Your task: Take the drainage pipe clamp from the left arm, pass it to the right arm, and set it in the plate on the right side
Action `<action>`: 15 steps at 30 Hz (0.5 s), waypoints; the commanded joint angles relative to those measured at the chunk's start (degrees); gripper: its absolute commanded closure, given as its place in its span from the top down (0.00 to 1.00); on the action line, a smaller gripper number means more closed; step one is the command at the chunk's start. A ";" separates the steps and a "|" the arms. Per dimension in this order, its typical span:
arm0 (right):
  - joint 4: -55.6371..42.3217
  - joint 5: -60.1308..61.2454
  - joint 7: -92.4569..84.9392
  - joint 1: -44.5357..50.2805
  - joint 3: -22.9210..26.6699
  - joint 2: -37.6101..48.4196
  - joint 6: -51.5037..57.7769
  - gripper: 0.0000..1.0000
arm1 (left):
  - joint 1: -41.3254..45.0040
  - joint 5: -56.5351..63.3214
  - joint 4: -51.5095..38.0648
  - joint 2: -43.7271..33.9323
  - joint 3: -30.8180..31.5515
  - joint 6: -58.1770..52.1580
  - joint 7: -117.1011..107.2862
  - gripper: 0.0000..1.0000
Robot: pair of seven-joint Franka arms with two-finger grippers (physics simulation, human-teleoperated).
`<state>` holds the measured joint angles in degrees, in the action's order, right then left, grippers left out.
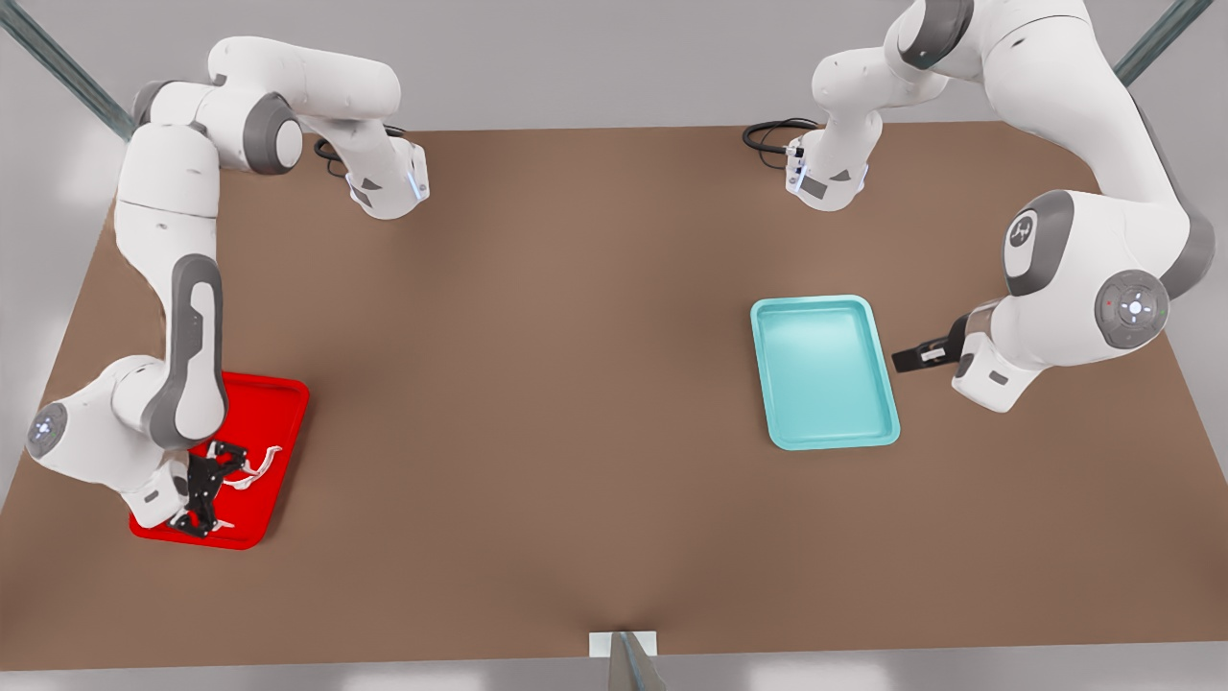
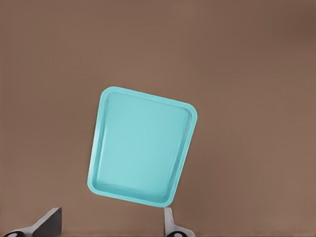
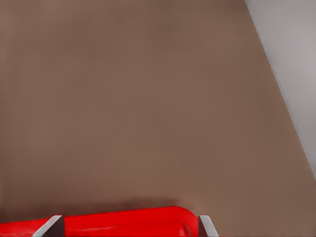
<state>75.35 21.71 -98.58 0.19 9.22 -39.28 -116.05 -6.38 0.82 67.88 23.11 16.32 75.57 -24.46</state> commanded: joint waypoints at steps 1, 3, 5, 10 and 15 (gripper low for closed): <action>-5.29 -9.22 89.29 10.52 0.28 4.30 35.62 1.00 | -0.13 0.06 -0.03 -0.08 0.03 -1.22 4.15 1.00; -8.38 -18.37 105.52 19.77 0.10 14.75 45.30 1.00 | -0.13 0.14 -0.03 -0.08 0.03 -1.22 5.03 1.00; -5.92 -18.81 102.98 17.75 0.72 22.57 47.50 1.00 | -0.13 0.14 -0.03 -0.08 0.03 -1.22 5.03 1.00; 2.96 -20.83 104.46 18.18 0.54 32.34 44.95 1.00 | -0.04 0.23 -0.03 0.01 0.03 -1.22 5.03 1.00; 2.96 -21.27 103.41 18.01 0.45 32.51 44.16 1.00 | -0.04 0.50 -0.03 0.01 -0.06 -1.22 5.29 1.00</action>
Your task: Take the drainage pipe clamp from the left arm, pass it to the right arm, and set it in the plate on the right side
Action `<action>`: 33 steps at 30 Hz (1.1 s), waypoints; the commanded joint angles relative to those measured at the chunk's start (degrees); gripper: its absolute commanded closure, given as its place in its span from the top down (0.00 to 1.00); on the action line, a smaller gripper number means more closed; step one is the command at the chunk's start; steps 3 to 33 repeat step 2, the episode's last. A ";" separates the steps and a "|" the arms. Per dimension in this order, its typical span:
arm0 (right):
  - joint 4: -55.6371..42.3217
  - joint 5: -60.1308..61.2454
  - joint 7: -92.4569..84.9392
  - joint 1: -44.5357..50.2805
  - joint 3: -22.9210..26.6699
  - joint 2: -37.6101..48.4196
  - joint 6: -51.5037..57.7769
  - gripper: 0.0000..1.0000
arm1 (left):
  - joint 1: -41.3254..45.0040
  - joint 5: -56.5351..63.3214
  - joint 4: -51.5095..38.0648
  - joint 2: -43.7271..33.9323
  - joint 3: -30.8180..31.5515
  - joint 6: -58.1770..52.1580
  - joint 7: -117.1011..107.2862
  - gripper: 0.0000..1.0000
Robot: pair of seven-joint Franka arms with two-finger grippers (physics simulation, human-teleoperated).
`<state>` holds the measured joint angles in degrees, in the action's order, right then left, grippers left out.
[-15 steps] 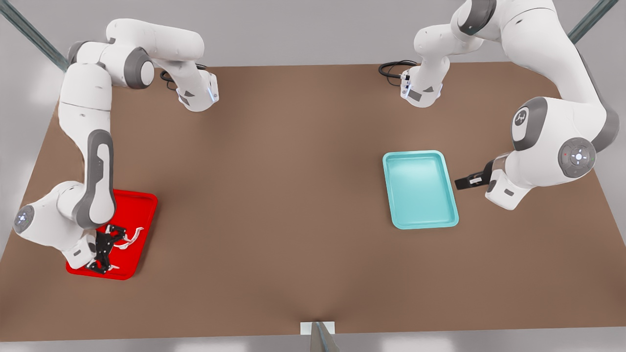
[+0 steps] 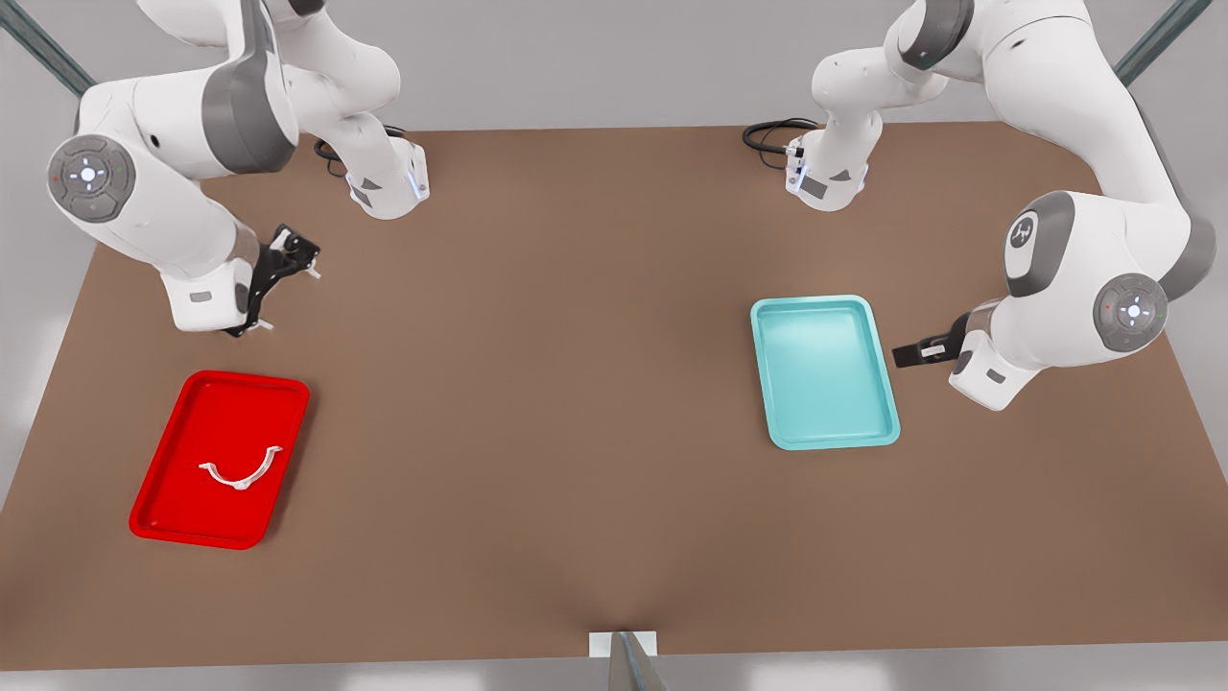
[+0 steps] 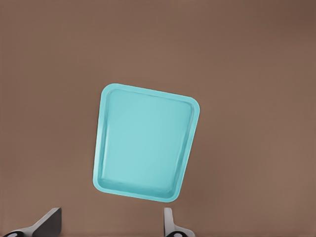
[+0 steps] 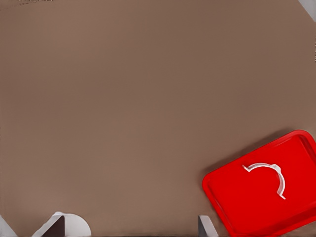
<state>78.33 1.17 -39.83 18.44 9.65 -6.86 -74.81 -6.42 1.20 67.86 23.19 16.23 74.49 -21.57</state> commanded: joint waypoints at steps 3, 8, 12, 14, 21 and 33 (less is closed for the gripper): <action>-0.11 -1.69 41.85 -0.77 0.28 -0.09 2.30 1.00 | 0.00 0.12 0.00 -0.08 0.03 -0.14 2.41 1.00; -0.11 -1.69 41.85 -0.77 0.28 -0.09 2.30 1.00 | 0.00 0.12 0.00 -0.08 0.03 -0.14 2.41 1.00; -0.11 -1.69 41.85 -0.77 0.28 -0.09 2.30 1.00 | 0.00 0.12 0.00 -0.08 0.03 -0.14 2.41 1.00; -0.11 -1.69 41.85 -0.77 0.28 -0.09 2.30 1.00 | 0.00 0.12 0.00 -0.08 0.03 -0.14 2.41 1.00; -0.11 -1.69 41.85 -0.77 0.28 -0.09 2.30 1.00 | 0.00 0.12 0.00 -0.08 0.03 -0.14 2.41 1.00; -0.11 -1.69 41.85 -0.77 0.28 -0.09 2.30 1.00 | 0.00 0.12 0.00 -0.08 0.03 -0.14 2.41 1.00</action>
